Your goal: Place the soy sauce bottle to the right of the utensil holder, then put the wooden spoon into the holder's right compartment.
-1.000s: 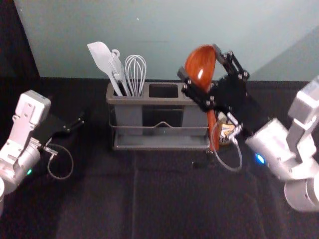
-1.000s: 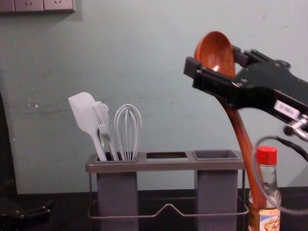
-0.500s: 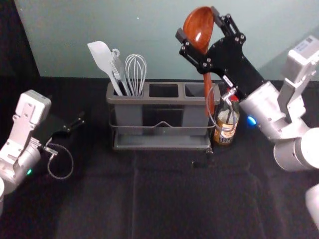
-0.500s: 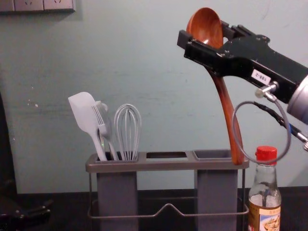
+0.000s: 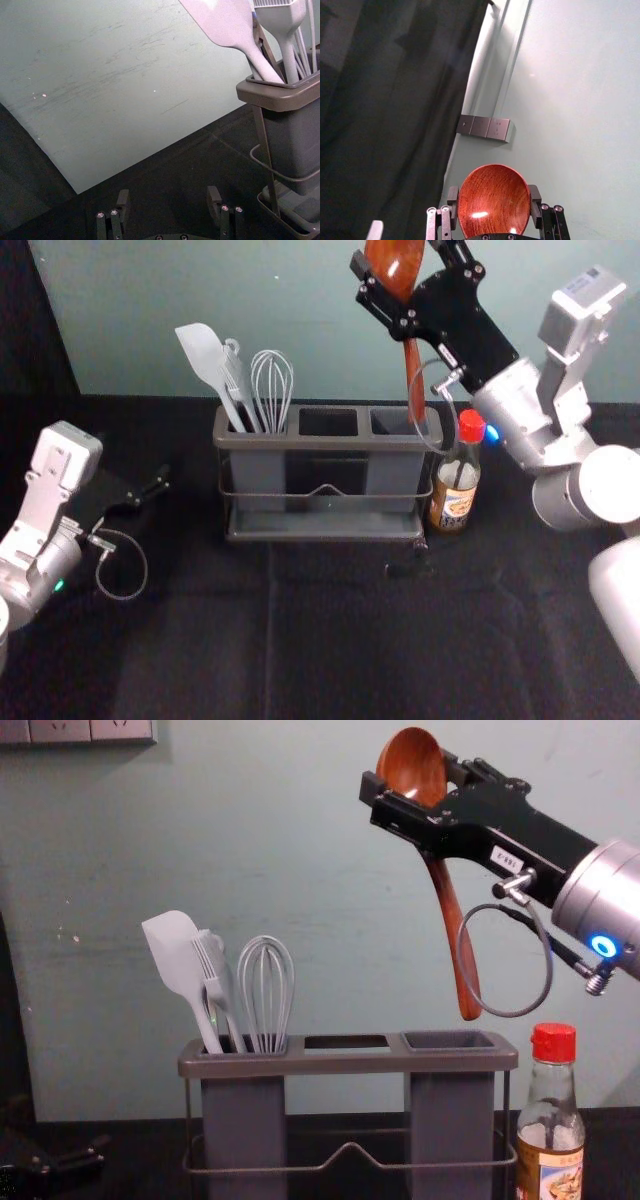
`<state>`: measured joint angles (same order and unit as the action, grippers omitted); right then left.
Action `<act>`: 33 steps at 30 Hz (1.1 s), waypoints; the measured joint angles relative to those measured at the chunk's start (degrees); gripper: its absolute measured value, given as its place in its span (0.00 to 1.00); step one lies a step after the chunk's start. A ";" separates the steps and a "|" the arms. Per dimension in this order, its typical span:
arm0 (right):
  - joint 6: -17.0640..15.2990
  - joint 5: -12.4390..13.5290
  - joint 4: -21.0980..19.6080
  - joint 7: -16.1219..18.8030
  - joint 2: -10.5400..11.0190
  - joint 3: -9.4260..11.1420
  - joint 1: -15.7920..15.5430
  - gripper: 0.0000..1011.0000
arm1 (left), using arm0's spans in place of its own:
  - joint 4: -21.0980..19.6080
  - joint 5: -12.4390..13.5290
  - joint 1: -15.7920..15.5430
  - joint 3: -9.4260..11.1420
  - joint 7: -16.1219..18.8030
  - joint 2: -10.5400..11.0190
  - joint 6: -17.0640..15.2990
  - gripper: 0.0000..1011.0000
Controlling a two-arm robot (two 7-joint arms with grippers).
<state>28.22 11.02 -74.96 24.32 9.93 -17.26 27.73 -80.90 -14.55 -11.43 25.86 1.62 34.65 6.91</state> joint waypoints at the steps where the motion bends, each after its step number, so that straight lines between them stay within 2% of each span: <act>1: 0.75 -0.27 1.60 0.01 -0.40 -0.06 0.87 0.83 | 0.00 0.00 0.00 0.00 0.00 0.00 0.00 0.99; 7: 3.88 -1.35 7.03 -0.04 -2.17 -0.30 3.28 0.83 | 0.00 0.00 0.00 0.00 0.00 0.00 0.00 0.99; 16: 8.21 -2.07 12.64 0.02 -4.00 -0.15 4.10 0.83 | 0.00 0.00 0.00 0.00 0.00 0.00 0.00 0.99; 23: 9.57 -2.33 14.05 0.49 -4.32 0.14 3.05 0.83 | 0.00 0.00 0.00 0.00 0.00 0.00 0.00 0.99; 33: 10.31 -2.50 14.21 0.80 -4.18 0.74 -0.27 0.83 | 0.00 0.00 0.00 0.00 0.00 0.00 0.00 0.99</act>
<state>38.53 8.52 -60.75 25.12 5.75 -16.52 27.46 -80.90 -14.55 -11.43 25.86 1.62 34.64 6.91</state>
